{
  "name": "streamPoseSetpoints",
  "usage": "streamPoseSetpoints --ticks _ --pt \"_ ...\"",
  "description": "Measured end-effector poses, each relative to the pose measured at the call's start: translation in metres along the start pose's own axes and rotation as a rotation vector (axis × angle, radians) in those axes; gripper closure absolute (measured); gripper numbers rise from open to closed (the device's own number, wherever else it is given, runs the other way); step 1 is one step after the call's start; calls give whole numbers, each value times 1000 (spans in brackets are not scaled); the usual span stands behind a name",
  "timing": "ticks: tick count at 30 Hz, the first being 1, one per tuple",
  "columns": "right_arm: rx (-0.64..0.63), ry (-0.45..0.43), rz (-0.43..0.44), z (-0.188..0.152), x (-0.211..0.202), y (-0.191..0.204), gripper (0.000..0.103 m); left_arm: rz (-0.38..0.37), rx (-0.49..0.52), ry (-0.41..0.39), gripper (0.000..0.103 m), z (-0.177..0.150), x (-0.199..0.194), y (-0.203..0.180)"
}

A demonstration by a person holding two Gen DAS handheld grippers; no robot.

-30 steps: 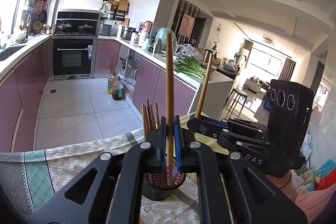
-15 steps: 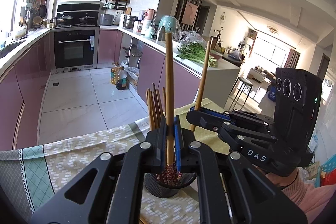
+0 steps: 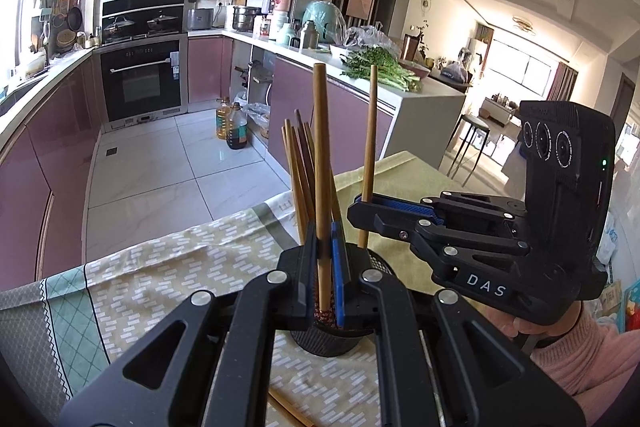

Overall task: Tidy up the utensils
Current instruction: 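Lower the left gripper's chopstick into the mesh cup while the right gripper lowers its own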

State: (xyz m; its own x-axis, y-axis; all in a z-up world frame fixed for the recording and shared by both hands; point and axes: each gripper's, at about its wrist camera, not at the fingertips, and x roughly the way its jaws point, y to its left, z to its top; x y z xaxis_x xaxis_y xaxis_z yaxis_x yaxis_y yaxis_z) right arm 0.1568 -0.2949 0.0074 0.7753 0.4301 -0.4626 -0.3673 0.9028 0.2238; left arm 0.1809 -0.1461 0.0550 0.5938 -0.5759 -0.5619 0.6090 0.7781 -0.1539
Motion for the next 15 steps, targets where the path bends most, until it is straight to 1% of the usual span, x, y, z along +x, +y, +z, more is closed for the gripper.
streamPoseSetpoints --ticks 4,8,11,15 --pt "13 22 2 -5 6 0 97 10 15 20 96 0 8 1" --pt "21 50 5 -9 14 -1 97 28 29 61 96 -2 18 2" --pt "24 64 2 -11 20 -2 97 35 27 90 96 -2 30 4" --pt "33 72 -2 -11 24 -4 97 43 12 108 96 -4 43 9"
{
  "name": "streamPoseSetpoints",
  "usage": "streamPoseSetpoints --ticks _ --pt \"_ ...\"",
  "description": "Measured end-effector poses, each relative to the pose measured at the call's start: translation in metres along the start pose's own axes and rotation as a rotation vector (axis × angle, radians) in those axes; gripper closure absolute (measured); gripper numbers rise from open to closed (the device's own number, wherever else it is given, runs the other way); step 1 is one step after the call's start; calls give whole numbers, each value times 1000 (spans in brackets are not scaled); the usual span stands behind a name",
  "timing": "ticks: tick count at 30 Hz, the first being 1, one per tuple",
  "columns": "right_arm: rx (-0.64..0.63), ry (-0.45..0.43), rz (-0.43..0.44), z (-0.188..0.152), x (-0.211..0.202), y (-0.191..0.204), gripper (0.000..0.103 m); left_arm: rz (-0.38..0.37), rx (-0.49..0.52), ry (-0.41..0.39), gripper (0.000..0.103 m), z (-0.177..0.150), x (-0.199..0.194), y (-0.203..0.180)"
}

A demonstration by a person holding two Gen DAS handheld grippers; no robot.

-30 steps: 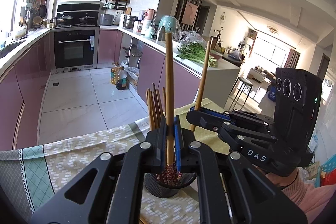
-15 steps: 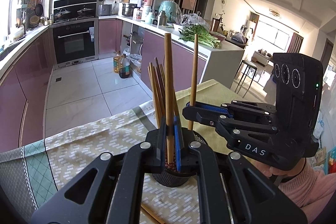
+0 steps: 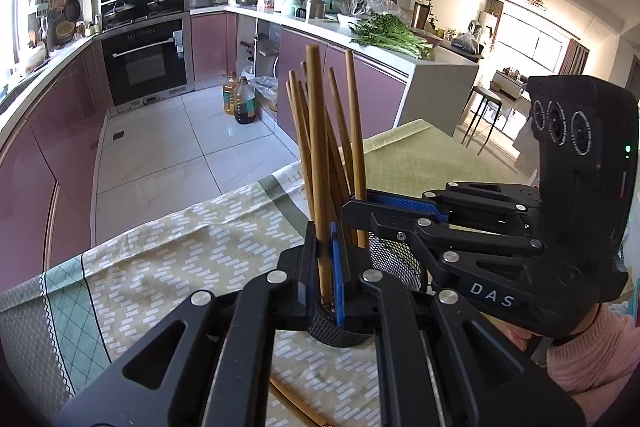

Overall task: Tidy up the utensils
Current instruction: 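Lower the left gripper's chopstick into the mesh cup while the right gripper lowers its own, then open both grippers to release the chopsticks in the cup and pull back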

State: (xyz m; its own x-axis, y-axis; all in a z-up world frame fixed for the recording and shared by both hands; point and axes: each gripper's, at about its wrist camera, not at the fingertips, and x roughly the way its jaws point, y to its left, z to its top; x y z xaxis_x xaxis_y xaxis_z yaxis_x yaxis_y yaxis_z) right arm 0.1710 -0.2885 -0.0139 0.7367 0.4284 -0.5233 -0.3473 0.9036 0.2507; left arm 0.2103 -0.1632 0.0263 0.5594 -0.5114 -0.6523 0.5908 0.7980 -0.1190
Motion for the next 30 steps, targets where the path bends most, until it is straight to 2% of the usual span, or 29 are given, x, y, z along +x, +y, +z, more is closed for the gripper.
streamPoseSetpoints --ticks 4,7,13,16,18,21,24,25,30 --pt "15 5 -8 1 4 -3 97 -6 -20 8 95 3 11 5" --pt "31 9 -7 -1 6 -6 96 -6 -31 10 88 2 17 8" --pt "58 16 -6 -5 6 -10 95 1 -61 -25 83 -9 13 15" --pt "48 1 6 -9 -4 -8 94 24 -80 -65 74 -19 1 18" --pt "27 -14 25 -11 -13 -3 86 51 -84 -97 64 -27 -10 20" --pt "-23 -20 70 -18 -27 8 79 95 -97 -146 55 -44 -32 24" --pt "-89 4 136 -32 -36 25 73 133 -116 -182 39 -64 -51 30" --pt "-106 13 151 -35 -38 28 72 149 -124 -185 36 -71 -55 33" --pt "-147 113 197 -64 -23 48 69 191 -182 -166 15 -105 -67 48"
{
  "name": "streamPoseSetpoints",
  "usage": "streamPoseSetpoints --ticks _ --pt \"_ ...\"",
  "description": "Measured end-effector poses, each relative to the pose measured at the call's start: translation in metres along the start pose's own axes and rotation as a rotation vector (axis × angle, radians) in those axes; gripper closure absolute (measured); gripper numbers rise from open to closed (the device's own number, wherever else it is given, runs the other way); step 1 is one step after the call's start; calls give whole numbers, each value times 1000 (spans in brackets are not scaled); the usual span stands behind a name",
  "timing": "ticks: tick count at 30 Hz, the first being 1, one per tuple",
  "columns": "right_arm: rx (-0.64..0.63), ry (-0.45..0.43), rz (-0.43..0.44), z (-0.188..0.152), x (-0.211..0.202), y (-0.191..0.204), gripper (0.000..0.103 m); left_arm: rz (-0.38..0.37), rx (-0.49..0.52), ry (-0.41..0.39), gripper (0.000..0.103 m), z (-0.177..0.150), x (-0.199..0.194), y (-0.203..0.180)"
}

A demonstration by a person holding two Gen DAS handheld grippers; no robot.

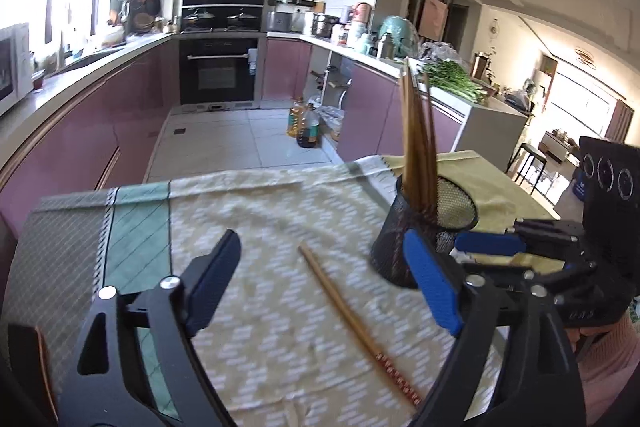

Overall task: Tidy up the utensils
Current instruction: 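Open both grippers to release the chopsticks in the cup and pull back, then move the left gripper to a remaining chopstick and close while the right gripper grasps the other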

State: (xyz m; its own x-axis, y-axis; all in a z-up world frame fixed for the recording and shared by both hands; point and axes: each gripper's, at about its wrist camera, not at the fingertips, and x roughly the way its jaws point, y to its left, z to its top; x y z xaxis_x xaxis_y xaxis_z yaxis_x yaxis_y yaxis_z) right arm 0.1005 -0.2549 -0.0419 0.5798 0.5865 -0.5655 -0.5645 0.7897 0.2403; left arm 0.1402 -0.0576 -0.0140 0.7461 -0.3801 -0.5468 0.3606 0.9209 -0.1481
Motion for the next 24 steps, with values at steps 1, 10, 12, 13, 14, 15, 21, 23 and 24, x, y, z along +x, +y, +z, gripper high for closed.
streamPoseSetpoints --ticks 1,10,12,13,14,15,21,23,24 --pt "8 26 3 -6 8 2 69 12 -12 6 14 -5 -1 5" --pt "37 162 -20 -33 50 11 69 75 -91 100 10 -47 1 31" --pt "40 178 -31 -39 52 11 69 84 -88 113 12 -55 1 32" --pt "46 183 -36 -41 53 11 69 81 -89 118 12 -56 1 32" --pt "51 188 -43 -42 54 12 70 79 -90 121 13 -58 1 32" --pt "54 192 -47 -43 55 12 70 80 -89 123 14 -60 1 33" --pt "35 203 -75 -46 58 19 71 79 -87 143 19 -65 4 30" --pt "28 208 -87 -47 60 22 71 78 -83 147 19 -66 5 28" --pt "27 211 -91 -48 61 23 72 77 -81 149 20 -67 5 28"
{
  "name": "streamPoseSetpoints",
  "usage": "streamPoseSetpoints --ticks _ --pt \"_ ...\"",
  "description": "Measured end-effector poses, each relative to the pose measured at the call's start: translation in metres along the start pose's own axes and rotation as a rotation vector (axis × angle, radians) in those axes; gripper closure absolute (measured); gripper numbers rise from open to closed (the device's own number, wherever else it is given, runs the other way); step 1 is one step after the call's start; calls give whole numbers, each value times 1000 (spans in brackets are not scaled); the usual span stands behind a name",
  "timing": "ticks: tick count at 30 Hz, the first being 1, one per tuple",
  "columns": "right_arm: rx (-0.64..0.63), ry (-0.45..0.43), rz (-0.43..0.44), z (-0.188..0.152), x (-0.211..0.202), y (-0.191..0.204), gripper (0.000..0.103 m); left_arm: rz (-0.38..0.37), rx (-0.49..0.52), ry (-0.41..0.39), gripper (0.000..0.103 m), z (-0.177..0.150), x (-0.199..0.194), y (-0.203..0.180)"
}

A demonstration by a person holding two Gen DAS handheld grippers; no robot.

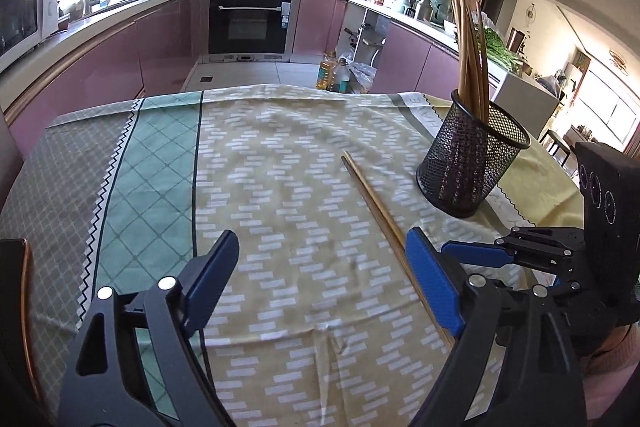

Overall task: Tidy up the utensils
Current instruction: 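Move the left gripper to a remaining chopstick and close while the right gripper grasps the other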

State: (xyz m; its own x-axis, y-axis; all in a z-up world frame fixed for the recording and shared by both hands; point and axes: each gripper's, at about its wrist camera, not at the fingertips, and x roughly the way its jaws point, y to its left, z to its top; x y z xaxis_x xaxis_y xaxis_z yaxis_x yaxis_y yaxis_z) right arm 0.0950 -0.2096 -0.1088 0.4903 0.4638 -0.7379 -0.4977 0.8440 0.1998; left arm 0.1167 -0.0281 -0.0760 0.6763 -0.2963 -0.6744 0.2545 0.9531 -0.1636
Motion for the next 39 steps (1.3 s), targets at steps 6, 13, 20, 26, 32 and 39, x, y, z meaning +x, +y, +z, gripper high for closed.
streamPoseSetpoints --ticks 6,13,20,26,32,39 --pt "16 4 -10 4 6 3 73 -4 13 9 24 0 3 -4" --pt "59 10 5 4 5 -8 77 -17 42 43 28 -1 14 -14" --pt "83 17 25 4 3 -17 78 -43 97 87 33 -2 28 -30" --pt "83 18 26 3 1 -20 78 -39 127 127 36 -4 43 -39" --pt "74 20 29 2 0 -23 78 -38 144 156 44 -4 53 -45" --pt "70 22 32 2 0 -22 78 -38 166 171 55 -6 60 -49"
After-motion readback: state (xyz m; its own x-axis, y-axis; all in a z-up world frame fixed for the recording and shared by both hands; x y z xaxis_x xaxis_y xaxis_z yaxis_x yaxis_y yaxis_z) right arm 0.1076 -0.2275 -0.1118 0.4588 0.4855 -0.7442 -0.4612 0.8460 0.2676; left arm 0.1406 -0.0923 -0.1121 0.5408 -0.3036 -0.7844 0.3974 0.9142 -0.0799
